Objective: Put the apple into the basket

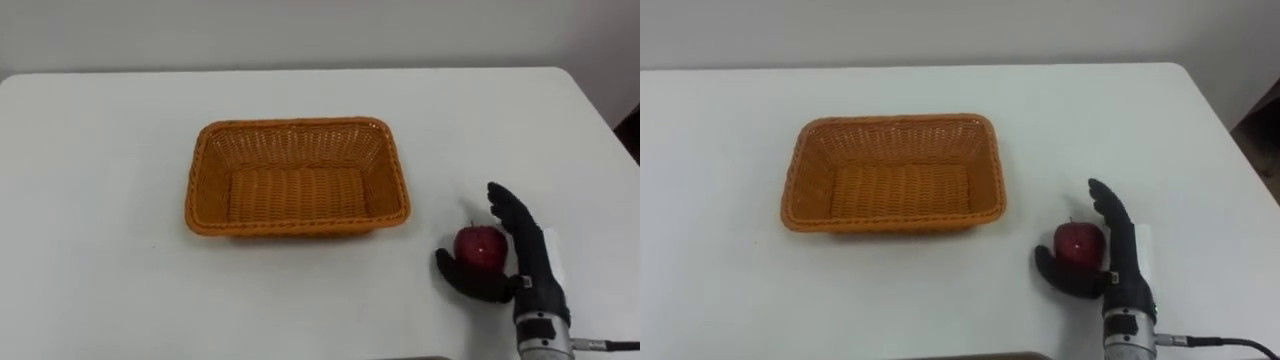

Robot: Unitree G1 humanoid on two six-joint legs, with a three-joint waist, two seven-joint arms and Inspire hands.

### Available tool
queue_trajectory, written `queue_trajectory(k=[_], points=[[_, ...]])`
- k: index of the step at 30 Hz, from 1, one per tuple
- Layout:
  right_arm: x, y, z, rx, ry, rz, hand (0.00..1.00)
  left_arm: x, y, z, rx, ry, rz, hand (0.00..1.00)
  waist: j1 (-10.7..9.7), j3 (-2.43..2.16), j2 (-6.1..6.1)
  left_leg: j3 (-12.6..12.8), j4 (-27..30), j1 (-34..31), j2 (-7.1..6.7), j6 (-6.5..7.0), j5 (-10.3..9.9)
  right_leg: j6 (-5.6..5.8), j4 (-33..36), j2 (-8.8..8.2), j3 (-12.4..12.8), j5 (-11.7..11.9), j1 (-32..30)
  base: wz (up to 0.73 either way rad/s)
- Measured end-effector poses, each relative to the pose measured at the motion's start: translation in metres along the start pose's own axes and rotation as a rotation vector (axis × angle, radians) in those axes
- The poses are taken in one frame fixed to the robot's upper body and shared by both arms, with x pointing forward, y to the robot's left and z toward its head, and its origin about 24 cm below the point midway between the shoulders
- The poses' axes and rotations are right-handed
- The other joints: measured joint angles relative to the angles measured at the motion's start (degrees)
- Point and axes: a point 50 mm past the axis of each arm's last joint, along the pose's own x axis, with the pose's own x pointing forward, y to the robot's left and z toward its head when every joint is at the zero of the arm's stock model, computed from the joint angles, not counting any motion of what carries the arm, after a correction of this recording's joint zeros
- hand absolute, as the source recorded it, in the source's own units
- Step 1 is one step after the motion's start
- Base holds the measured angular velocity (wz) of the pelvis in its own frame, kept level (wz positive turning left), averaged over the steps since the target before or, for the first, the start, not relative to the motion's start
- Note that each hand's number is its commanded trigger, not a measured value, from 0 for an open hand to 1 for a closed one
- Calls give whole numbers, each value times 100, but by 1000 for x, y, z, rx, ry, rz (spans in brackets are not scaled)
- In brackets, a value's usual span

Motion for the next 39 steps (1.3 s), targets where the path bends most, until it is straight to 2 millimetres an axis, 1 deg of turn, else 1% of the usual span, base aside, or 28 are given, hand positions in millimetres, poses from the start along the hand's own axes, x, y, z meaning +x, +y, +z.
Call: queue_trajectory(k=[6, 13, 19, 20, 22, 26, 28, 30, 31, 32, 35, 36, 37, 39], points=[[-1, -2, -1, -9, -19, -22, 100, 0, 1, 4, 1, -36, 12, 0, -1, 14, 39, 15, -26, 0, 15, -6, -4, -6, 3, 16, -2, 3, -6, 0], [-4, 1, -1, 0, -31, -31, 100, 0, -3, 7, 26, -56, -1, 0, -11, 16, 36, 17, -58, 53, 16, -6, -4, -6, 3, 21, -6, 4, 21, 0], [-1, 5, 2, 6, -39, -23, 100, 0, -3, 9, 17, -61, 3, 0, 50, 21, 30, 29, -113, 88, 16, -6, -3, -6, -10, 30, 3, 4, 28, 0], [-1, 5, 4, 10, -41, -24, 100, 0, -3, 8, 18, -55, 1, 0, 49, 26, 31, 29, -116, 88, 18, -6, -3, -6, -10, 33, 2, 4, 25, 0], [0, 6, 7, 15, -45, -28, 100, 1, -4, 8, 18, -53, -6, 0, 53, 53, 39, 29, -121, 84, 19, -7, -4, -6, -11, 34, 6, 4, 15, 0], [1, 7, 9, 23, -53, -36, 100, 1, -4, 9, 18, -56, -16, 0, 89, 72, 58, 38, -122, 88, 19, -7, -4, -6, -3, 33, 3, 4, 15, 0], [5, 10, 13, 32, -62, -33, 100, 1, -5, 10, 24, -61, -18, 0, 102, 91, 59, 51, -120, 86, 19, -7, -3, -5, 1, 31, 6, 4, 9, -2], [14, 14, 22, 77, -75, -31, 100, 2, -4, 11, 28, -56, -18, 0, 183, 124, 61, 48, -109, 80, 17, -6, -3, -5, 6, 27, 2, 4, 5, 0], [17, 15, 25, 86, -83, -31, 100, 3, -4, 12, 28, -57, -17, 0, 219, 128, 67, 48, -109, 78, 17, -6, -3, -5, 6, 27, 2, 4, 3, 0], [23, 17, 33, 108, -102, -32, 100, 3, -3, 13, 29, -56, -14, 0, 236, 135, 74, 37, -100, 79, 17, -7, -3, -5, 1, 26, -10, 4, 2, 5], [33, 16, 60, 160, -202, -52, 100, 4, -1, 16, 27, -61, -10, 0, 353, 133, 86, 7, -86, 85, 14, -11, 2, -6, -5, 24, -14, 4, 10, 5], [38, 15, 67, 174, -229, -65, 100, 3, -3, 12, 28, -49, -13, 0, 377, 125, 69, -19, -86, 90, 11, -13, 4, -5, -14, 24, -36, 4, 28, 9], [40, 14, 71, 184, -241, -72, 100, 3, -3, 11, 30, -46, -14, 0, 388, 120, 61, -40, -86, 89, 10, -13, 4, -5, -19, 22, -66, 4, 37, 18], [44, 10, 91, 245, -308, -96, 100, 3, -3, 9, 35, -39, -16, 0, 393, 116, 49, -158, -84, 81, -16, -13, 7, -5, -64, 6, -157, 4, 90, 23]])
